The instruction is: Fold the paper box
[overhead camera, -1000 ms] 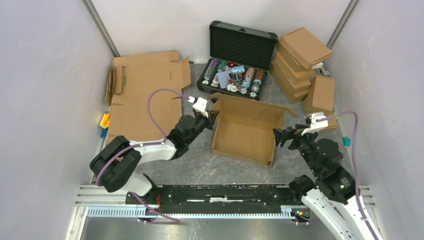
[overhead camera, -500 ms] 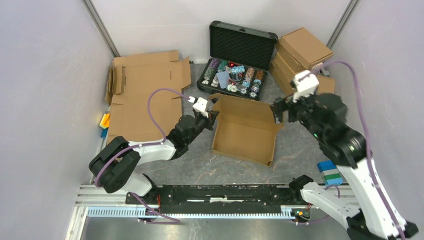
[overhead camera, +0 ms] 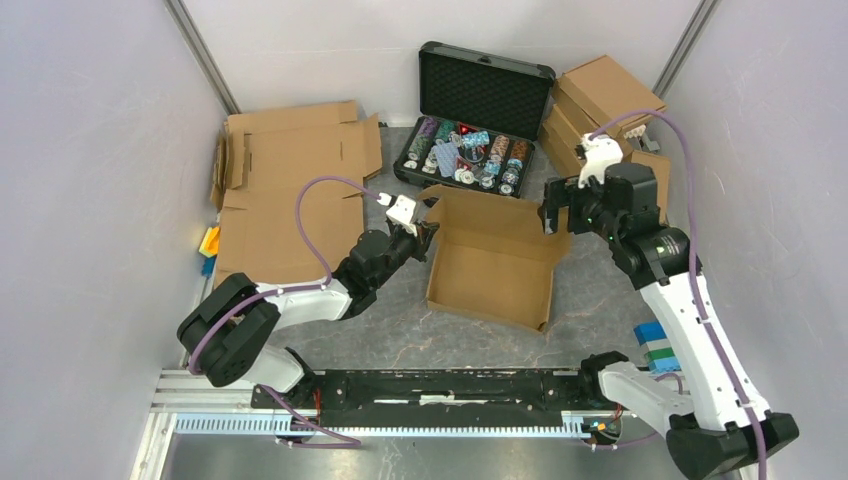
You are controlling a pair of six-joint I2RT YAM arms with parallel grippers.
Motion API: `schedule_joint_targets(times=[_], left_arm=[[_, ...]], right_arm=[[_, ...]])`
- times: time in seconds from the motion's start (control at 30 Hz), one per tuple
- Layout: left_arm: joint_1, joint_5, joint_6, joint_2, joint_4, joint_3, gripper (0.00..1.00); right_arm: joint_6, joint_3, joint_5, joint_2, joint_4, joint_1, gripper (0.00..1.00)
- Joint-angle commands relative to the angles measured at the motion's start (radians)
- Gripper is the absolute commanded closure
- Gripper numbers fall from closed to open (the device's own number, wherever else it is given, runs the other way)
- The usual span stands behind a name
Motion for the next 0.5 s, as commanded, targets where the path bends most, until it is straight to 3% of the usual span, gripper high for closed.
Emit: schedule_joint_targets(times=[0.0,0.27,0.47], left_arm=[[-0.01,0.031,0.017,-0.011,-0.052,0.014,0.98],[-0.01,0.034,0.017,-0.007,-0.056,0.018,0.98],[-0.01,0.034,0.017,-0.007,-0.058,0.02,0.98]], right_arm=[[0.127,-0.033,-0.256,-0.052,0.139,-0.089,0.02],[0.124,0.103,-0.243,-0.053,0.049,-0.092,0.02],[0.282,0.137,0.035,-0.057,0.032,-0.098,0.02]])
